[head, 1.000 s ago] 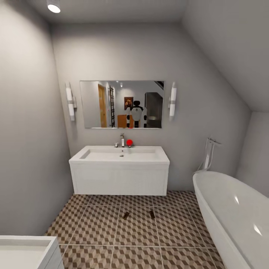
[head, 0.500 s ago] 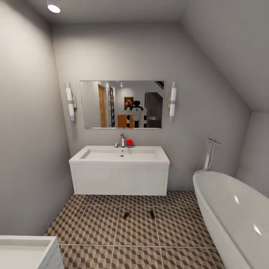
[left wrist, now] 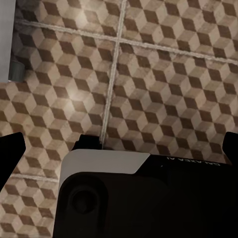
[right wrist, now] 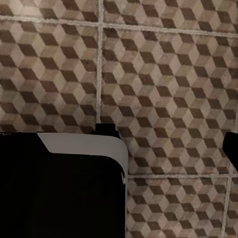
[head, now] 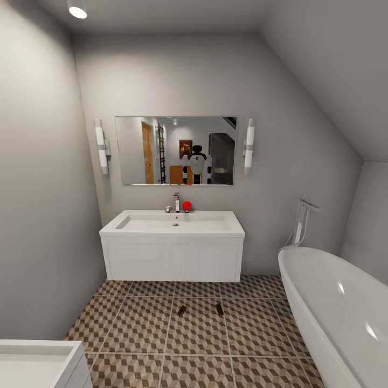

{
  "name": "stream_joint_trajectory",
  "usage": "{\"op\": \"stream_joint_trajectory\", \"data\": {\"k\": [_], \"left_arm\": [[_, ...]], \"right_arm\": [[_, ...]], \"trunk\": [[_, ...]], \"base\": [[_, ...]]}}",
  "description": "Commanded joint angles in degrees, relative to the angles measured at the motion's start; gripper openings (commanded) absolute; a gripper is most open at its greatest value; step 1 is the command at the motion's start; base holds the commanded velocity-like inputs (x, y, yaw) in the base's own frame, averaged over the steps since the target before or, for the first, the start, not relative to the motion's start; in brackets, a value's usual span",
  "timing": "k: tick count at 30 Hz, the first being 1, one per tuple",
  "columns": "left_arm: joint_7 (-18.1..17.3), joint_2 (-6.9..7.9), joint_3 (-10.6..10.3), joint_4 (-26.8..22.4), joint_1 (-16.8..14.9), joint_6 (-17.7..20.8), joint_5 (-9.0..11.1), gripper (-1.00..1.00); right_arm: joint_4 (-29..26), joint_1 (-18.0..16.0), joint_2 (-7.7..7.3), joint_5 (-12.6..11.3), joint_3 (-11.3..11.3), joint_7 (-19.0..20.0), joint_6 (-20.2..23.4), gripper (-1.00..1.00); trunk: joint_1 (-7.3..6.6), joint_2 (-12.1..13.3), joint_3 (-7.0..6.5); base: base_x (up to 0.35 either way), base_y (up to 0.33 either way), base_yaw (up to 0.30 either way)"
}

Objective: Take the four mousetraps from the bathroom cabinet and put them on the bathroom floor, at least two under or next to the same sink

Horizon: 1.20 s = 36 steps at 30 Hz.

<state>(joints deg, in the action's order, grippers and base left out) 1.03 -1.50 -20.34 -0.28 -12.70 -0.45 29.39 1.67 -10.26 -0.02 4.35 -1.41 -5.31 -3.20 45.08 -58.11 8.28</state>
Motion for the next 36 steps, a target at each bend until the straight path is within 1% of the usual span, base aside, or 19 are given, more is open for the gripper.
{"op": "stream_joint_trajectory", "data": {"k": [1, 7, 9, 36], "left_arm": [[0.1, -0.01, -0.5, 0.0, 0.0, -0.1, 0.5, 1.00], [0.1, -0.05, -0.5, 0.0, 0.1, -1.4, 0.5, 1.00], [0.1, -0.19, 0.0, 0.1, 0.1, -1.1, 0.7, 1.00], [-0.1, -0.02, 0.0, 0.0, 0.1, -1.5, 0.7, 1.00]], "right_arm": [[0.2, -0.1, -0.03, 0.5, -0.2, -0.1, -0.3, 1.00], [0.2, 0.0, -0.17, 0.5, -0.2, 0.1, -0.3, 1.00], [0.2, 0.0, -0.30, 0.7, 0.0, 0.7, -0.1, 1.00], [0.2, 0.0, 0.16, 0.9, 0.1, 1.0, -0.2, 1.00]], "trunk": [[0.01, -0.1, 0.08], [0.01, -0.1, 0.08], [0.01, -0.1, 0.08], [0.01, -0.1, 0.08]], "base": [[0.000, 0.000, 0.000], [0.000, 0.000, 0.000], [0.000, 0.000, 0.000], [0.000, 0.000, 0.000]]}}
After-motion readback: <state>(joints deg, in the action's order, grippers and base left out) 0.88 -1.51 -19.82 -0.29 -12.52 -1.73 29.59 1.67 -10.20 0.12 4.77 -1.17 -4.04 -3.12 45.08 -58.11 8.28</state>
